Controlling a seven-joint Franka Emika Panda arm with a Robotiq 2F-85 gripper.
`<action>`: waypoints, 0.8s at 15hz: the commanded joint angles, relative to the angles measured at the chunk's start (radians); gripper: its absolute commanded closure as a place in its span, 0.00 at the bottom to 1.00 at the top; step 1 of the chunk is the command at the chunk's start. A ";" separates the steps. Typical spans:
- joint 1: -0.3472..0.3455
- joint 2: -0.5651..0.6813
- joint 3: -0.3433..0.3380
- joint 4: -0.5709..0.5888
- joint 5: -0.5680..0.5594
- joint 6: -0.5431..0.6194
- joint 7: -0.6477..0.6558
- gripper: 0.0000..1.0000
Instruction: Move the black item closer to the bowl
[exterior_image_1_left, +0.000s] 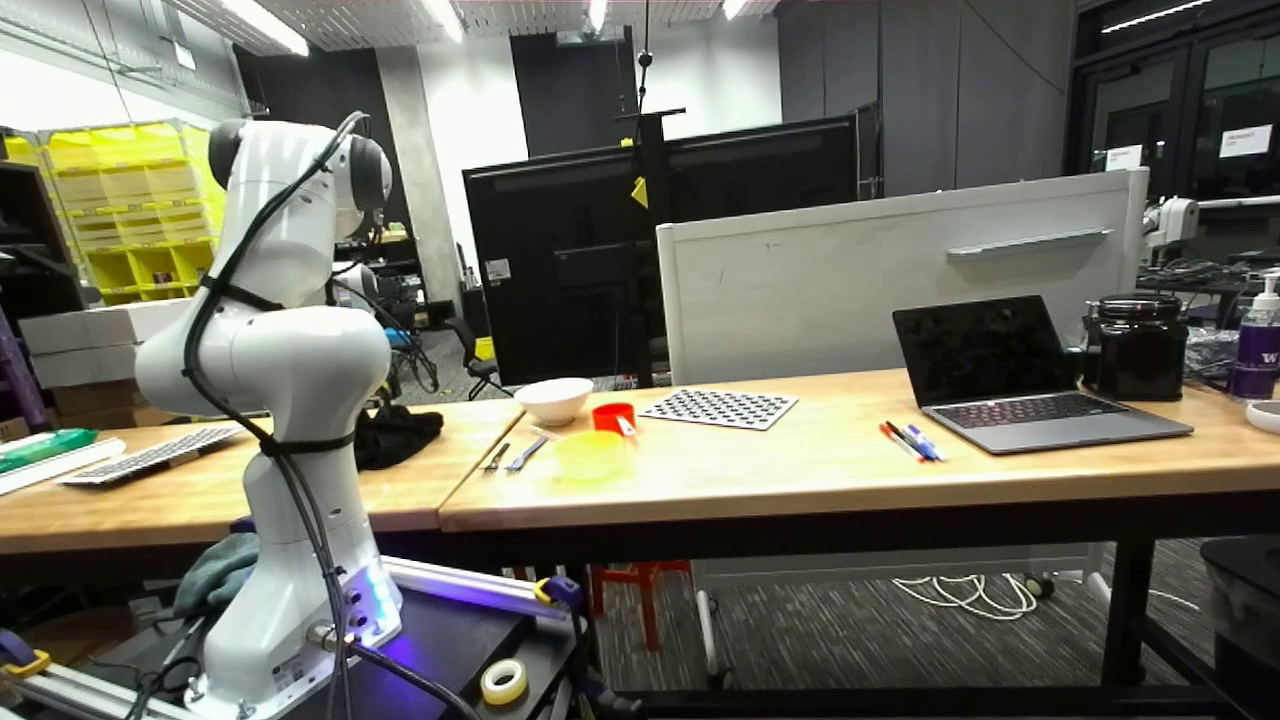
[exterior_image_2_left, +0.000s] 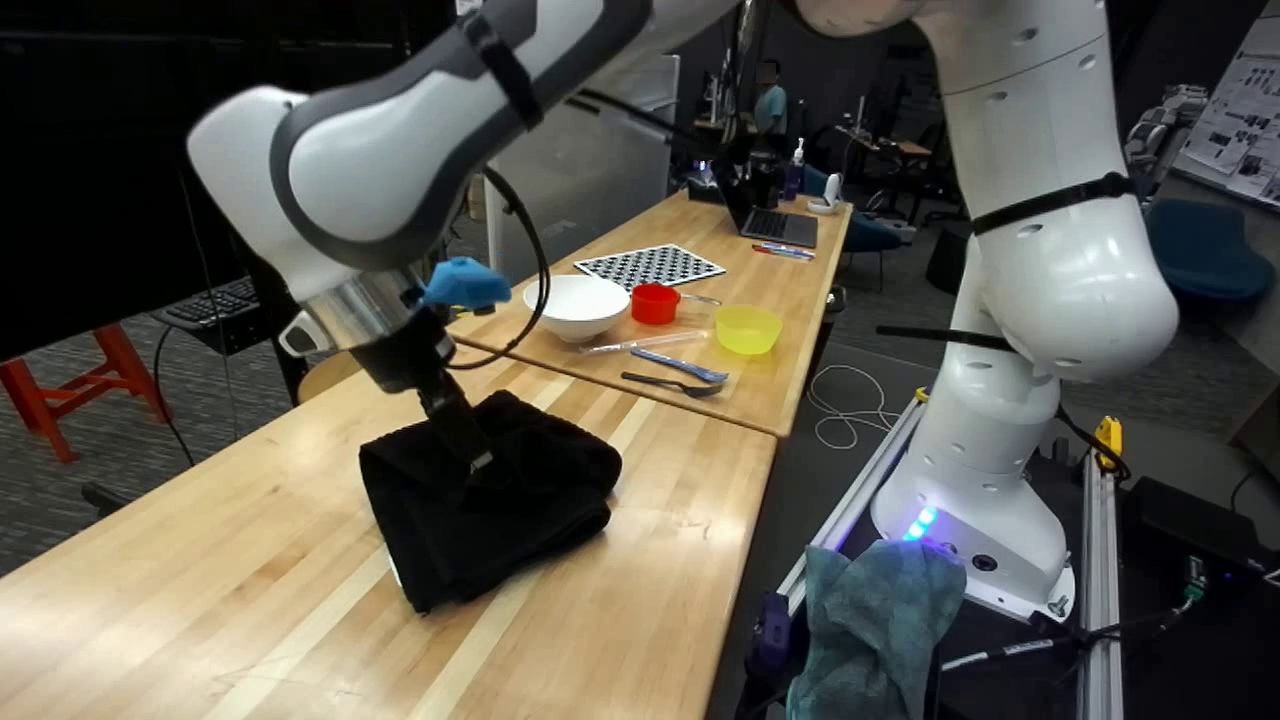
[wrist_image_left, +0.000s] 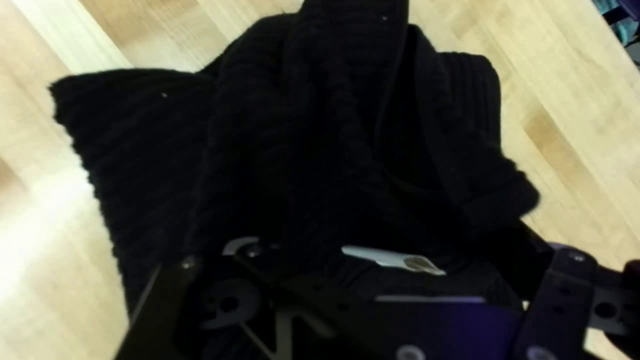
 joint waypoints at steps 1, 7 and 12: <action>0.014 0.128 -0.027 0.062 -0.003 0.018 -0.014 0.25; 0.023 0.176 -0.033 0.130 -0.028 -0.030 -0.021 0.46; 0.022 0.146 -0.030 0.109 -0.026 -0.030 -0.010 0.82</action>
